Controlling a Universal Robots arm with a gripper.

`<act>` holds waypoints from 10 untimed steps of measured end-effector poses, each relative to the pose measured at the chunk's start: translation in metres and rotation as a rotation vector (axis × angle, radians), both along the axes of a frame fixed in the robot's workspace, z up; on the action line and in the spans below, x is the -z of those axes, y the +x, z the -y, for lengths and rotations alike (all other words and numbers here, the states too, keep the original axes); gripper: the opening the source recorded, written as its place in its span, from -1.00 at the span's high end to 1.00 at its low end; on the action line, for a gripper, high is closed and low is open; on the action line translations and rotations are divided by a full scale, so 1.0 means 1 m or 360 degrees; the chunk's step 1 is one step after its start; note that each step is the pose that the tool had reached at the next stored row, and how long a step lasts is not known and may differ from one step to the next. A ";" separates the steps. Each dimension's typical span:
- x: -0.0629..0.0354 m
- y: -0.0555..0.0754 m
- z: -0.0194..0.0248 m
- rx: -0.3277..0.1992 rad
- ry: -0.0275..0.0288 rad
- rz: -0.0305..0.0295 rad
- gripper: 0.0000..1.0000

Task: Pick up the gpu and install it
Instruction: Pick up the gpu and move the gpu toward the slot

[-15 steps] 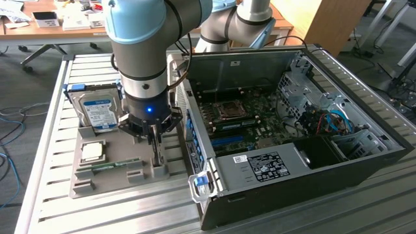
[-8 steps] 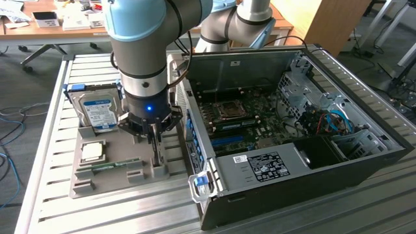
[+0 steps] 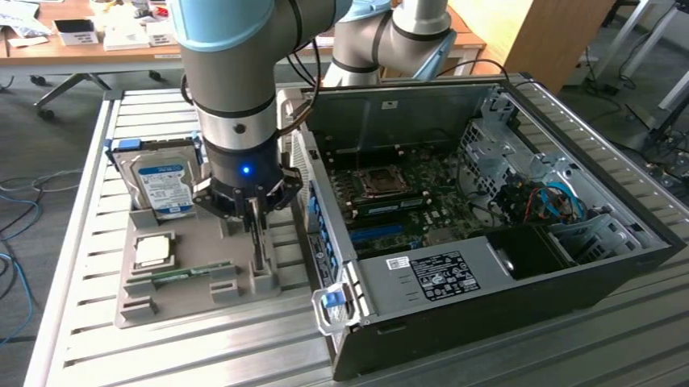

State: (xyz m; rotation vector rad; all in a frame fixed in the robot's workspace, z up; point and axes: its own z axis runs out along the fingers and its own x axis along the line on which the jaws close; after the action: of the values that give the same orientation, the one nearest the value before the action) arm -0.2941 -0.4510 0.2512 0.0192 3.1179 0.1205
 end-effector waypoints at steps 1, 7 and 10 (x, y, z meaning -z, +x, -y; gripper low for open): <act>-0.0011 0.000 0.0000 0.0000 0.00000 0.00000 0.47; -0.0081 0.000 0.0000 0.0000 -0.00001 -0.00001 0.47; -0.0112 0.000 0.0000 0.0000 0.00000 0.00000 0.47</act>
State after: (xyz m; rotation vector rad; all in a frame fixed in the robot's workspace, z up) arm -0.2941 -0.4510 0.2624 0.0192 3.1179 0.1205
